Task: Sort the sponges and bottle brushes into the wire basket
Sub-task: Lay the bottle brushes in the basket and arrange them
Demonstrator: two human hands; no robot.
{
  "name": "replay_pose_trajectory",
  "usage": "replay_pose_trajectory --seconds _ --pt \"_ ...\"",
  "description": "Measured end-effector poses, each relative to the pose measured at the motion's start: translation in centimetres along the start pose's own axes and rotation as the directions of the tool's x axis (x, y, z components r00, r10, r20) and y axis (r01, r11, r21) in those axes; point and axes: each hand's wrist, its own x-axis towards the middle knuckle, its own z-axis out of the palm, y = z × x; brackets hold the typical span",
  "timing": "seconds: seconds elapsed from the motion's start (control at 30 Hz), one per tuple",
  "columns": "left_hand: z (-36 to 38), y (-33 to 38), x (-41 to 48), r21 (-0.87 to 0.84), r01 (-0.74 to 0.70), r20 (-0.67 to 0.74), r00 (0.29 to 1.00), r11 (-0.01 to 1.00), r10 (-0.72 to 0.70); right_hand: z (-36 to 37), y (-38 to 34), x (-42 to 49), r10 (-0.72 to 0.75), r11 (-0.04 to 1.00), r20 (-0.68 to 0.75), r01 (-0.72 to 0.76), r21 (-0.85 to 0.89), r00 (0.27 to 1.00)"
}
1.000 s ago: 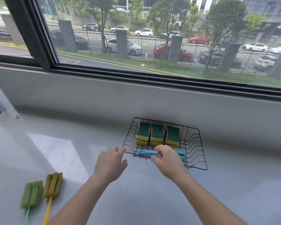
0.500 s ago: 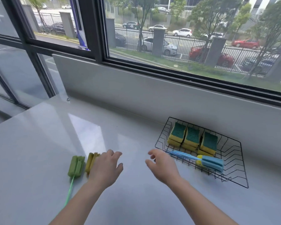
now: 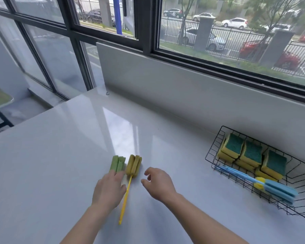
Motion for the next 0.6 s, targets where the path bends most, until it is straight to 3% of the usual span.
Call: replay_pose_trajectory --seconds 0.27,0.6 --pt "1.7 -3.8 0.9 -0.085 0.186 0.004 0.983 0.979 -0.186 4.1 -3.8 2.1 0.17 0.984 0.065 -0.166 -0.06 0.983" --pt "3.8 -5.5 1.7 -0.165 0.202 0.067 0.979 0.965 -0.193 6.7 -4.2 2.5 0.343 0.938 0.109 -0.347 0.012 0.933"
